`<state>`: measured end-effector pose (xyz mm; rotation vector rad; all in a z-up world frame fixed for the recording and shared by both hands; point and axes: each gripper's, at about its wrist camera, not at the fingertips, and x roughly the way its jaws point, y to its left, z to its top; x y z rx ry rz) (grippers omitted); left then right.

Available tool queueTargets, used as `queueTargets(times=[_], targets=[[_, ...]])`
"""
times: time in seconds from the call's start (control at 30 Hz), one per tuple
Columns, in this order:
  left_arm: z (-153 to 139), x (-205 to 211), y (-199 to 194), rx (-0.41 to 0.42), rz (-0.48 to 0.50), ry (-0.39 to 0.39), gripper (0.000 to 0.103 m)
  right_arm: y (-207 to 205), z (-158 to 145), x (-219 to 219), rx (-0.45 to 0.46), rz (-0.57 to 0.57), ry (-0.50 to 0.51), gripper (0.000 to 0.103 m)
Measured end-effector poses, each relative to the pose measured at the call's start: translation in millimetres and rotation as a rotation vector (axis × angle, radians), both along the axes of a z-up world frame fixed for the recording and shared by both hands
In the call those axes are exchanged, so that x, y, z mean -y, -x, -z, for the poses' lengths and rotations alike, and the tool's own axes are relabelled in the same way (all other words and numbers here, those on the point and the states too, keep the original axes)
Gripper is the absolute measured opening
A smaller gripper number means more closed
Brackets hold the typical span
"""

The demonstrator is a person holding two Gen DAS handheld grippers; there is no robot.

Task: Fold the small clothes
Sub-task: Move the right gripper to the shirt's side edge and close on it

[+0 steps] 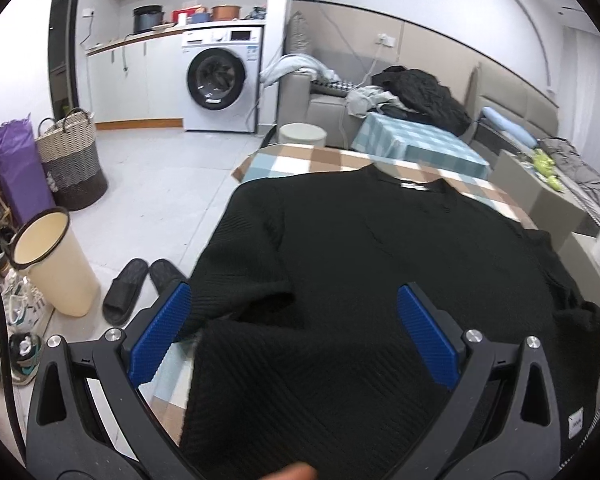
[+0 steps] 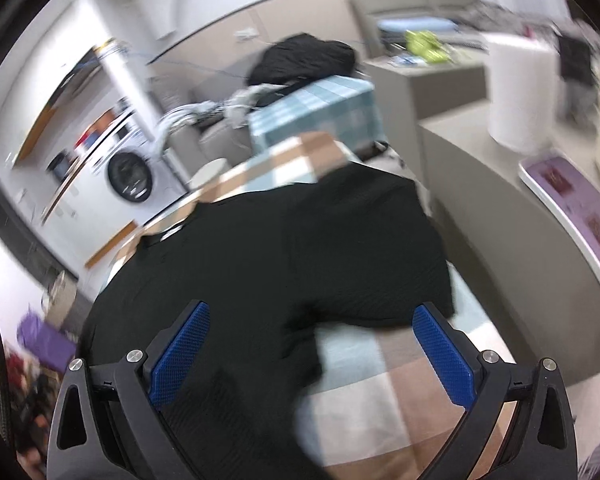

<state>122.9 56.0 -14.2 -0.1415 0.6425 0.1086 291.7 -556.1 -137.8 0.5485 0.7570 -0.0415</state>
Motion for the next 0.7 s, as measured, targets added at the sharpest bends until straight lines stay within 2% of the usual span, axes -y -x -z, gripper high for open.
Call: queueTargets(times=[0.13,0.33,0.43,0.5,0.57,0.7], targets=[[4.9,-11.2,-6.7,0.007,0.01,0.035,0.102,-9.2,25.7,32.2,-0.068,0.049,-0.12,0.092],[11.8,-16.5,-19.7,-0.004,0.0,0.037,0.102,-16.6,58.0,62.7,-0.149,0.107,-0.223,0.081],[15.1,-17.7,-27.2,-0.007,-0.02,0.021,0.102,-20.2,65.6,69.0,-0.155,0.115,-0.243,0.078],[19.1,-17.1,-31.6,-0.022,-0.03,0.025,0.102,-25.9,64.9,69.5,-0.161,0.117,-0.213,0.075],[22.7,-16.4,-36.7,-0.027,-0.03,0.04,0.102,-36.0,65.5,70.0,-0.167,0.115,-0.197,0.068],[25.4,-10.7,-43.0,-0.028,-0.022,0.029,0.102,-56.1,66.1,68.3,-0.186,0.128,-0.17,0.042]])
